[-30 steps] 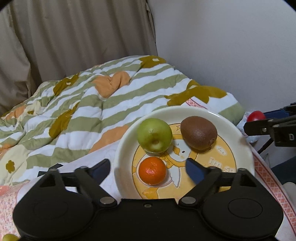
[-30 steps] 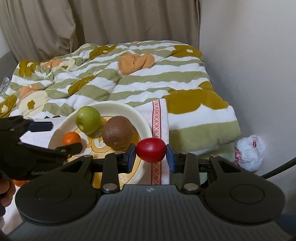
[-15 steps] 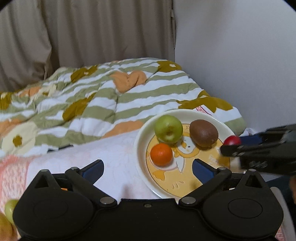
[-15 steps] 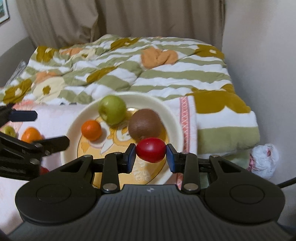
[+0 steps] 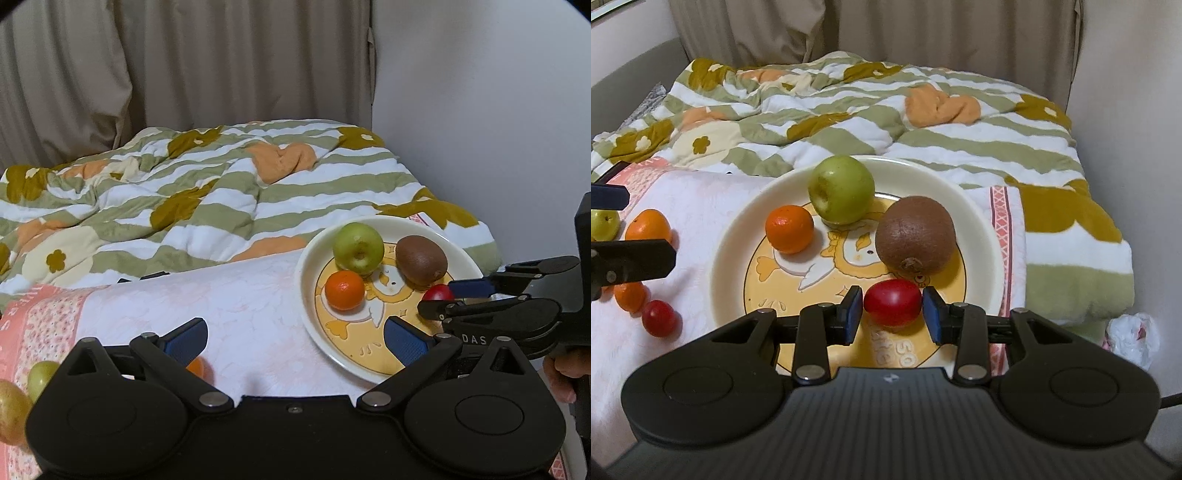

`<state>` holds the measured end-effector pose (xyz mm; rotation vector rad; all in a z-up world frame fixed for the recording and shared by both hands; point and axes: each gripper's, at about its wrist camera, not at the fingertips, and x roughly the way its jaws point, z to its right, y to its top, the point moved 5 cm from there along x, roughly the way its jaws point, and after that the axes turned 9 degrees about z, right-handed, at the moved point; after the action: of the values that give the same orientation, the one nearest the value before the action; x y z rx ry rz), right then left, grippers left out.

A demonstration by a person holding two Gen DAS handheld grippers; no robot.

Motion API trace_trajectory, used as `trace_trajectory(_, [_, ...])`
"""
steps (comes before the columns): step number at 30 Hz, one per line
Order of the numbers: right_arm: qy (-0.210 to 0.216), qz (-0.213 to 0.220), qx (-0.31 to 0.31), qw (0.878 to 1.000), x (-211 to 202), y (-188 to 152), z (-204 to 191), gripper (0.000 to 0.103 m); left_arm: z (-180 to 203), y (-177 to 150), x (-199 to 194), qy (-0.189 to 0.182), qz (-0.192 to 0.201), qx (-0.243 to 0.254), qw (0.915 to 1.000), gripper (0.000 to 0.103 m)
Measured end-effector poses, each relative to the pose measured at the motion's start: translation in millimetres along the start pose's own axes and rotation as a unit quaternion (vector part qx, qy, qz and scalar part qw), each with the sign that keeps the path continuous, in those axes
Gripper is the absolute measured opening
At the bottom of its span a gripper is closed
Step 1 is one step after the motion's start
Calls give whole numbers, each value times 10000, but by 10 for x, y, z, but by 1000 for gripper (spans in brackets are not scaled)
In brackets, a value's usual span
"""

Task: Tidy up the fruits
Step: 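Withdraw both tools from the bowl back over the table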

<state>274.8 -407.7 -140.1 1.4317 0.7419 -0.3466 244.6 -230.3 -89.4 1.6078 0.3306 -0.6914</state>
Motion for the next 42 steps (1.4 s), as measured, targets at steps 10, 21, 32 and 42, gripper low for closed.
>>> trace_trajectory(10, [-125,369,-102,9992,-332,34,-67,103,-53,-28,-252,117,136,-144,9997,103])
trace_trajectory(21, [-264,598,-22,9979,-882,97,-158,103,-71,-8,-795,222,572,-365,9974,103])
trace_trajectory(32, [-127,759,-84,9970,-1433,96,-423,103,-306,-135,-1533,876,1049,-700,9881,103])
trace_trajectory(42, [96,965,-157,9952,-1698,200,-901,103,-853,-310,-2070,1496,1218,-857,9775,103])
